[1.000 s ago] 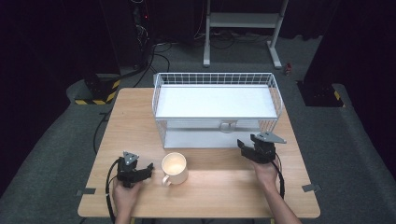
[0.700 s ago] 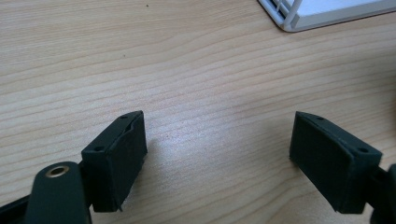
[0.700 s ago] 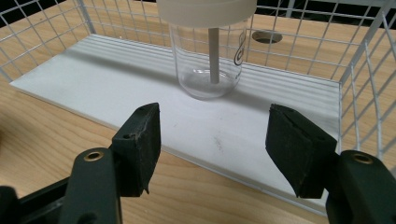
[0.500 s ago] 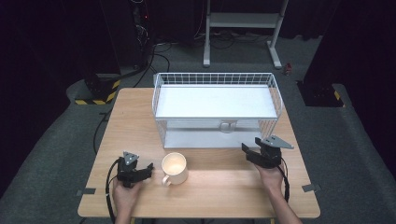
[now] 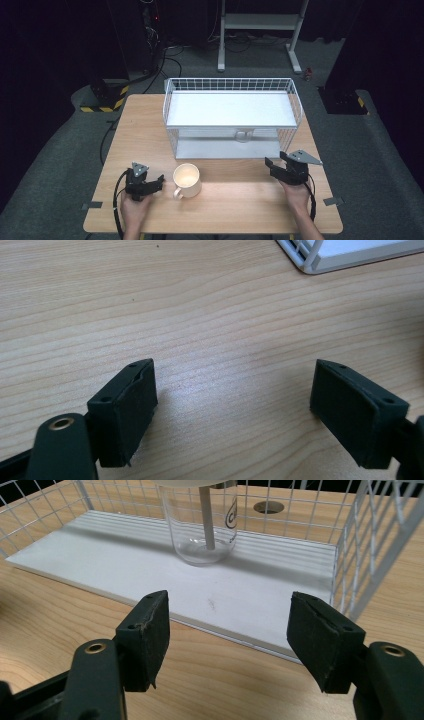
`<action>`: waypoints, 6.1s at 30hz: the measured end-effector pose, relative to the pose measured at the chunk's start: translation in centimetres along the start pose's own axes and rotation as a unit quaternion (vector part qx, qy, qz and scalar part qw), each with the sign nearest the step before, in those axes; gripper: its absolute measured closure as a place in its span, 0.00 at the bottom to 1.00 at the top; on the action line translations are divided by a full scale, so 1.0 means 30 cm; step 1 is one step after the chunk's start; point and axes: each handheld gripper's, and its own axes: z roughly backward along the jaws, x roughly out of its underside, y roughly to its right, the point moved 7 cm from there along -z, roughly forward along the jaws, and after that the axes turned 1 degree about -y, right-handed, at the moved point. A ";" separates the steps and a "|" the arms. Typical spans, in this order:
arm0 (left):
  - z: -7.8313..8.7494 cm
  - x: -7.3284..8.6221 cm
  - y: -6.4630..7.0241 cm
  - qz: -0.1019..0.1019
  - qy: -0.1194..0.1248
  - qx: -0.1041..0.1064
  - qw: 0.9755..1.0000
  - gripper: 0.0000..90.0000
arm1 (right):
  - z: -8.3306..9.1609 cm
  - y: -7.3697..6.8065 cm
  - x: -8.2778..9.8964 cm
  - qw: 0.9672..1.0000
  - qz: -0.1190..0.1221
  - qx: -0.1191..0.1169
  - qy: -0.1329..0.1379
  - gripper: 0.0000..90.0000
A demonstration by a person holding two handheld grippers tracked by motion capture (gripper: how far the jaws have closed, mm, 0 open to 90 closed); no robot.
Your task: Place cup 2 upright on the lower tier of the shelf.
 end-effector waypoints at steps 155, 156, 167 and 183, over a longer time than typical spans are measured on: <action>0.136 -0.082 0.404 -0.088 0.037 0.132 0.987 0.00 | 0.045 0.129 0.249 0.990 0.020 0.052 -0.131 0.24; 0.130 -0.083 0.402 -0.095 0.035 0.130 0.986 0.00 | 0.045 0.129 0.249 0.990 0.020 0.052 -0.131 0.24; 0.112 -0.101 0.388 -0.100 0.053 0.114 0.987 0.00 | 0.045 0.131 0.249 0.990 0.020 0.053 -0.131 0.24; 0.042 -0.115 0.415 -0.097 0.052 0.117 0.987 0.00 | 0.045 0.130 0.249 0.990 0.020 0.053 -0.131 0.24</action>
